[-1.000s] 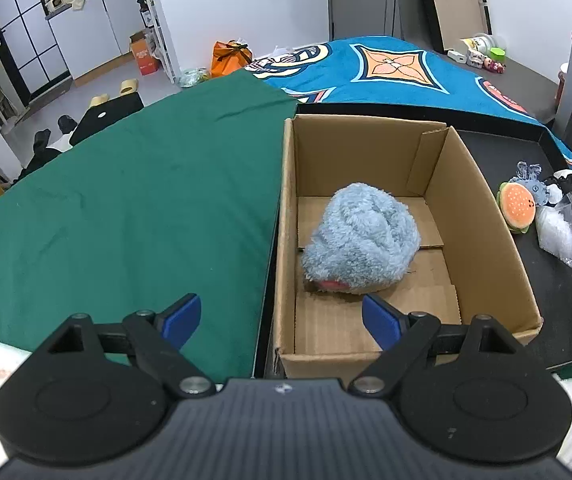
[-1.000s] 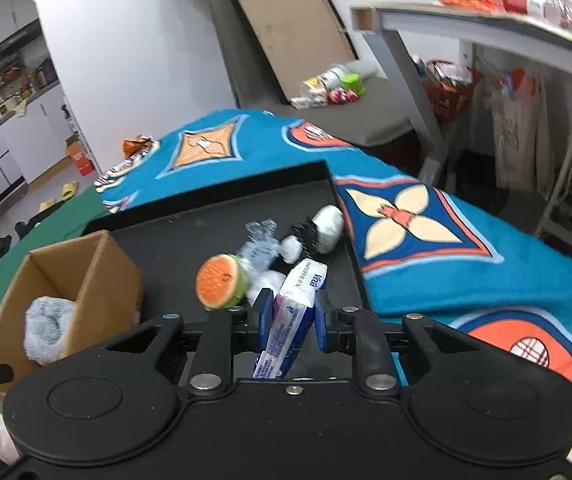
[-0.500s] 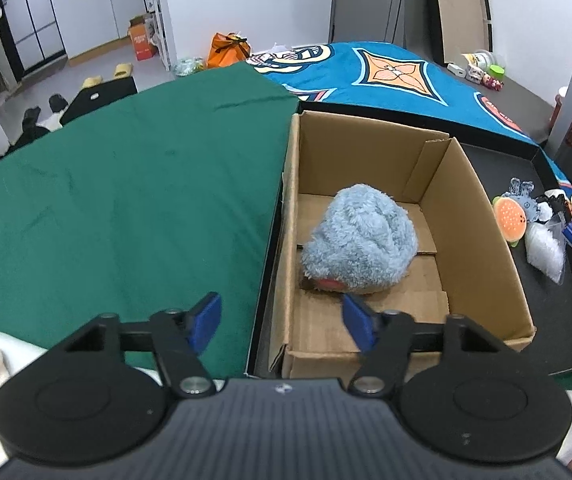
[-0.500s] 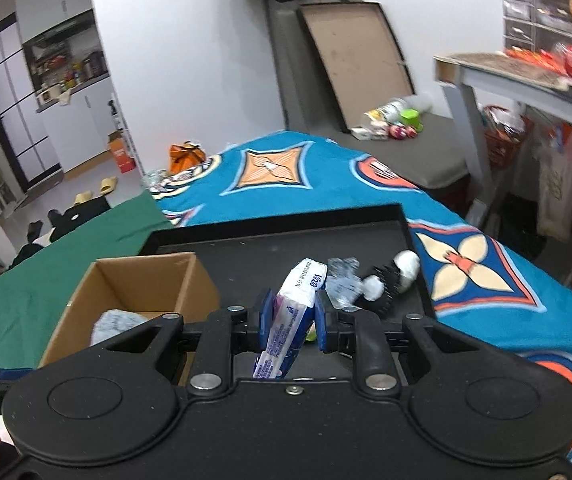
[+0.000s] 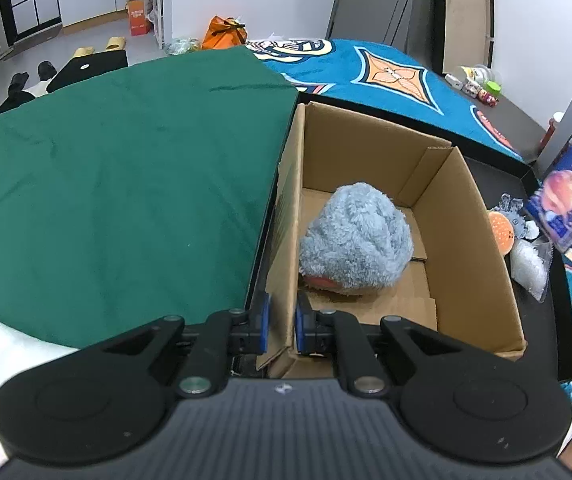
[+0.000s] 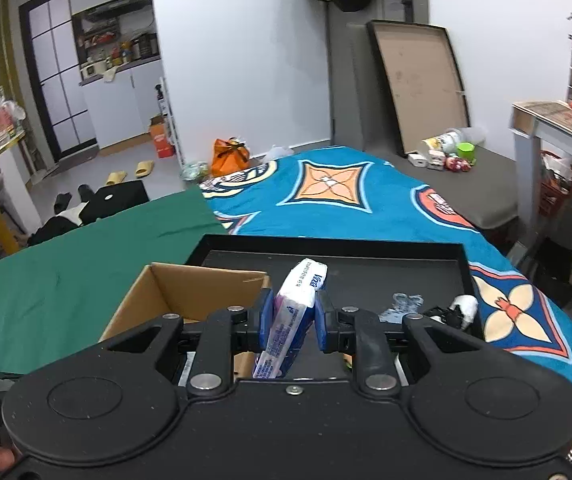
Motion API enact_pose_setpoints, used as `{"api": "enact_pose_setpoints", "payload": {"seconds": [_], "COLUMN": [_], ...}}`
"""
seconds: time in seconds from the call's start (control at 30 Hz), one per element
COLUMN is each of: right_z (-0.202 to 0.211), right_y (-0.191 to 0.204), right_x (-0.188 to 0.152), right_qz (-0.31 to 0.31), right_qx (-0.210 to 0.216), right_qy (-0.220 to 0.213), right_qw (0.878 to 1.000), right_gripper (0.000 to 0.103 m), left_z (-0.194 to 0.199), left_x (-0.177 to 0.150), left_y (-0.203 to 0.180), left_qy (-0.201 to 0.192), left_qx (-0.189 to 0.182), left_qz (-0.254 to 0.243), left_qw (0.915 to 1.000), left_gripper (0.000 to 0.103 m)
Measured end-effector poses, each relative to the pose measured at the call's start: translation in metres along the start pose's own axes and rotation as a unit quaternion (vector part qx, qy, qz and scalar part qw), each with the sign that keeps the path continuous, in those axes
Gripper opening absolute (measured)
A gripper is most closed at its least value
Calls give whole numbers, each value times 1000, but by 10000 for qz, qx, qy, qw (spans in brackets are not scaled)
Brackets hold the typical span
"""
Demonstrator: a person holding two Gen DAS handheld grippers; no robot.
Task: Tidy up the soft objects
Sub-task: 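Lift the tissue pack into the box beside the plush and release, then grasp the clear plastic bag with the right gripper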
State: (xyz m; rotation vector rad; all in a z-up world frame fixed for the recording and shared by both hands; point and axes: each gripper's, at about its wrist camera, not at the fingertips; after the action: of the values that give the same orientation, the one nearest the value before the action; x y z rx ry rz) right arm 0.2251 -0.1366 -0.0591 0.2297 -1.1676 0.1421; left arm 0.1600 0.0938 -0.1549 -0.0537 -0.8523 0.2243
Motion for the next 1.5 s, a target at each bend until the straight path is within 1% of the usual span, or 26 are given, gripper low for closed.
{"api": "enact_pose_setpoints", "payload": {"seconds": [0.3, 0.4, 0.5, 0.57, 0.6, 0.63, 0.67, 0.8, 0.87, 1.0, 1.03, 1.07, 1.1, 1.13, 1.17, 1.2, 1.27, 1.4, 1.5], "right_z": [-14, -20, -26, -29, -30, -33, -34, -33, -31, -26, -24, -22, -21, -20, -19, -18, -13, -7, -5], "right_y": [37, 47, 59, 65, 67, 69, 71, 70, 64, 45, 39, 33, 29, 24, 17, 12, 2, -14, -29], "right_x": [3, 2, 0, 0, 0, 0, 0, -1, -2, -8, -10, -13, -15, -18, -20, -21, -24, -29, -32], "right_qz": [271, 296, 362, 415, 444, 479, 522, 642, 581, 445, 421, 405, 394, 356, 254, 174, 113, 131, 86], "right_qx": [343, 462, 591, 635, 652, 692, 721, 595, 554, 401, 366, 324, 286, 233, 182, 165, 107, -4, -88], "right_qy": [31, 73, 114, 112, 103, 101, 106, 36, 84, 224, 263, 303, 335, 393, 486, 535, 572, 623, 659], "right_qw": [9990, 9985, 9975, 9971, 9968, 9964, 9960, 9962, 9967, 9980, 9981, 9982, 9983, 9983, 9983, 9983, 9982, 9980, 9978], "right_gripper": [22, 22, 23, 29, 43, 54, 54, 54, 55, 55, 55, 55, 55, 55, 55, 55, 55, 55, 56], "left_z": [1, 0, -1, -1, -2, -3, -4, -4, -1, 0, 1, 1, 2, 3, 5, 6, 8, 8, 11], "left_x": [0, 0, 0, 0, 0, 0, 0, 1, 2, 1, 1, 1, 1, 1, 1, 1, 1, 1, 1], "left_y": [8, 13, 13, 13, 13, 13, 13, 9, 5, -2, -3, -3, -4, -5, -5, -5, -7, -11, -12], "left_qy": [-137, -115, -139, -142, -122, -97, -70, -45, -107, -96, -94, -93, -97, -115, -145, -186, -233, -230, -294], "left_qx": [-107, -157, -138, -128, -129, -129, -124, -86, -17, 91, 105, 108, 106, 103, 113, 149, 209, 203, 273], "left_qz": [200, 313, 321, 323, 336, 346, 348, 236, 105, -84, -121, -149, -176, -205, -229, -256, -294, -388, -426], "left_qw": [9996, 9993, 9993, 9993, 9993, 9993, 9993, 9997, 9999, 9999, 9998, 9998, 9997, 9997, 9996, 9994, 9991, 9988, 9983], "left_gripper": [13, 13, 13, 13, 13, 13, 13, 13, 15, 17, 20, 27, 31, 40, 46, 49, 58, 63, 65]}}
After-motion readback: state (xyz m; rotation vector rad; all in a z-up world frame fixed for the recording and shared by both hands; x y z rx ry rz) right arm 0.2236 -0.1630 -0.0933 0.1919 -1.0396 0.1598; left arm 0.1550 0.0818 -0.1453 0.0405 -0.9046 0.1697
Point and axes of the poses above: each gripper's, at about its wrist camera, not at the fingertips, and z roughly against the way its jaws point, y to its left, x to its top, and after that the axes turned 15 degrees about -y, right-handed
